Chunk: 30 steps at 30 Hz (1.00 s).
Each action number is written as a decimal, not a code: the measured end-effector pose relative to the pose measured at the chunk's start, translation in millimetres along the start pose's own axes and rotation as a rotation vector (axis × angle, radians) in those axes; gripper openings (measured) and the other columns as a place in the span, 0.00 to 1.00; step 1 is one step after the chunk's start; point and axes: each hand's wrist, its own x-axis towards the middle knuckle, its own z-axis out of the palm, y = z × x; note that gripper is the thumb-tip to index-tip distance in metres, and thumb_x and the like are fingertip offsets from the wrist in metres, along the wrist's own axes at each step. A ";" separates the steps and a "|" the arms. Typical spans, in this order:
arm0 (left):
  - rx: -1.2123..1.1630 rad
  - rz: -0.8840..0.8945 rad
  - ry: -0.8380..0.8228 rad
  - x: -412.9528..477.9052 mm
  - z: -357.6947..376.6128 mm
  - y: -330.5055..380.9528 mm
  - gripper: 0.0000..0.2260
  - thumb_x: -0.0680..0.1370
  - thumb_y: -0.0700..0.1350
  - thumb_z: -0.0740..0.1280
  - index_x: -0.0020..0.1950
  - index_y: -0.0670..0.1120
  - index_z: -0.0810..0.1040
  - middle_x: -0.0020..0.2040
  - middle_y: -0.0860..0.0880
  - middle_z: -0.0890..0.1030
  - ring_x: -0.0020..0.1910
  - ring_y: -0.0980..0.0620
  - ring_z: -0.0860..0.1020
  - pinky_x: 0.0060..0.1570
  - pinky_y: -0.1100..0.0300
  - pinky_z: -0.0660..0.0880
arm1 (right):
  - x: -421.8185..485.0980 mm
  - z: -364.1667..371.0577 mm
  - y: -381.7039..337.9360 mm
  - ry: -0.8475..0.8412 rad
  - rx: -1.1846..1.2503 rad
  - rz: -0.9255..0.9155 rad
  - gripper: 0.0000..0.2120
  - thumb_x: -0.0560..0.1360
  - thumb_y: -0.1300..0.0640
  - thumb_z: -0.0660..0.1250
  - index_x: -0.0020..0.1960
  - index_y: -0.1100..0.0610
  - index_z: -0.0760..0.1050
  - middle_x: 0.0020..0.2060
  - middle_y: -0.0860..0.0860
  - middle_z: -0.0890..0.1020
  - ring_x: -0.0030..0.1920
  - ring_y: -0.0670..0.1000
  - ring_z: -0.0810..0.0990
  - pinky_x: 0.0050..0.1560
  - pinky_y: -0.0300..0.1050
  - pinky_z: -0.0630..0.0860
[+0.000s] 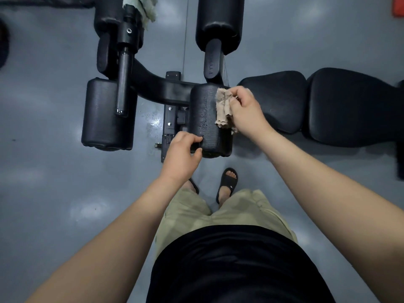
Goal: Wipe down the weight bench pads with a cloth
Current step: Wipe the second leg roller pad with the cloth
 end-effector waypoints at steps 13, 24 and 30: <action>-0.139 -0.212 -0.002 6.6 -4.8 -8.6 0.18 0.75 0.42 0.75 0.64 0.45 0.79 0.59 0.50 0.72 0.53 0.53 0.78 0.61 0.55 0.78 | 10.8 10.7 11.2 0.054 -0.045 -0.160 0.16 0.78 0.60 0.65 0.64 0.54 0.79 0.55 0.53 0.72 0.52 0.53 0.77 0.57 0.47 0.77; -0.084 -0.119 0.046 0.6 6.3 1.8 0.15 0.75 0.39 0.74 0.61 0.41 0.80 0.58 0.51 0.73 0.61 0.46 0.76 0.66 0.57 0.71 | 61.0 3.4 4.5 -0.047 -0.194 -0.202 0.17 0.78 0.62 0.60 0.64 0.56 0.79 0.55 0.57 0.75 0.57 0.61 0.77 0.61 0.47 0.73; -0.051 -0.095 0.029 0.9 6.3 2.6 0.16 0.75 0.40 0.74 0.61 0.41 0.81 0.58 0.48 0.74 0.60 0.44 0.76 0.65 0.53 0.72 | 57.2 7.6 -1.9 -0.036 -0.231 -0.308 0.19 0.77 0.64 0.60 0.66 0.60 0.78 0.54 0.60 0.75 0.56 0.63 0.75 0.61 0.51 0.73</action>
